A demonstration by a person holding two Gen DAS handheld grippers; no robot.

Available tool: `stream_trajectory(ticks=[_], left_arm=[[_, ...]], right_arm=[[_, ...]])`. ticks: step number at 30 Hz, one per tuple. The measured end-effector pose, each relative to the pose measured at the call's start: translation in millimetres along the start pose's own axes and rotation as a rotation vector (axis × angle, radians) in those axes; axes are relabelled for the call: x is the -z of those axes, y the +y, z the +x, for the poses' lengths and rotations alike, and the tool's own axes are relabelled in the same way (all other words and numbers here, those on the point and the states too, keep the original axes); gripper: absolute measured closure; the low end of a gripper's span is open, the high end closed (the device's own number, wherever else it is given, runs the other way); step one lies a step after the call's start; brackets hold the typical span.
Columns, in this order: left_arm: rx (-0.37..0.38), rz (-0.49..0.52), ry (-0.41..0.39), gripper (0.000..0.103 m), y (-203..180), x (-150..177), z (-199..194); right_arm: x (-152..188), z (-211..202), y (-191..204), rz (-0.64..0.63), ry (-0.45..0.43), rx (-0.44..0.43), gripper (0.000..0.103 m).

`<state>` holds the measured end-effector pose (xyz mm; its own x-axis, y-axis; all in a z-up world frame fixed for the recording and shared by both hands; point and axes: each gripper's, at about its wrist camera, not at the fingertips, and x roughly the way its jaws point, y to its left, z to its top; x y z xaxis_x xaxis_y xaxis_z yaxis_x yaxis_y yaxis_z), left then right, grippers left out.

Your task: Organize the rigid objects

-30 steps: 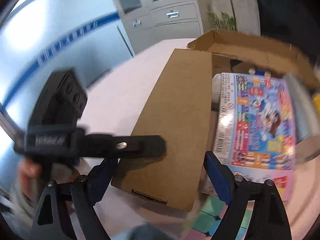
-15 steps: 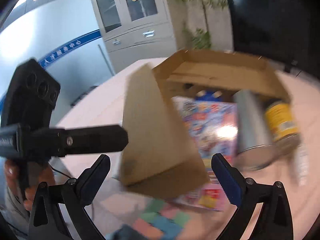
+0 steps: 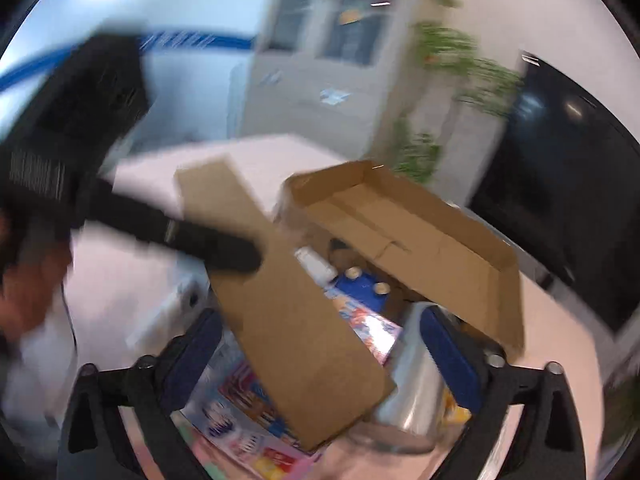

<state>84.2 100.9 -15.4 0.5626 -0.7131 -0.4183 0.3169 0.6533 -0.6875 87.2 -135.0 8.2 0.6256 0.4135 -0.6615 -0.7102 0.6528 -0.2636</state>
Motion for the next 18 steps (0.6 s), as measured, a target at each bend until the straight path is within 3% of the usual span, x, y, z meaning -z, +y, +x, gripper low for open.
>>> stream_trajectory(ticks=[1, 4, 5, 6, 7, 9, 10, 12, 15, 18], left_arm=[[-0.004, 0.001, 0.001, 0.065, 1, -4, 2], [-0.006, 0.018, -0.026, 0.065, -7, -13, 0], [-0.004, 0.041, -0.044, 0.065, -14, -12, -6], [-0.018, 0.064, -0.066, 0.065, -20, -11, -13], [-0.045, 0.073, -0.089, 0.061, -24, -9, -19], [-0.103, 0.043, -0.134, 0.044, -21, -2, -30], [-0.133, 0.007, -0.143, 0.035, -15, 3, -31], [-0.157, -0.054, -0.099, 0.034, -2, 13, -20], [-0.2, -0.129, 0.036, 0.034, 13, 25, 14], [-0.291, -0.098, 0.092, 0.041, 11, 37, 37]], right_arm=[[0, 7, 0, -0.022, 0.03, -0.061, 0.034], [-3, 14, 2, -0.003, 0.036, -0.075, 0.036], [-3, 12, -7, 0.065, 0.035, -0.111, 0.038], [-2, 11, -17, 0.138, 0.034, -0.139, 0.046], [0, 7, -29, 0.245, 0.026, -0.171, 0.063], [7, 3, -64, 0.455, 0.034, -0.156, 0.101], [15, 4, -77, 0.534, 0.041, -0.157, 0.1], [37, 13, -99, 0.656, 0.095, -0.163, 0.1], [56, 26, -105, 0.697, 0.161, -0.187, 0.099], [62, 22, -99, 0.686, 0.155, -0.229, 0.099]])
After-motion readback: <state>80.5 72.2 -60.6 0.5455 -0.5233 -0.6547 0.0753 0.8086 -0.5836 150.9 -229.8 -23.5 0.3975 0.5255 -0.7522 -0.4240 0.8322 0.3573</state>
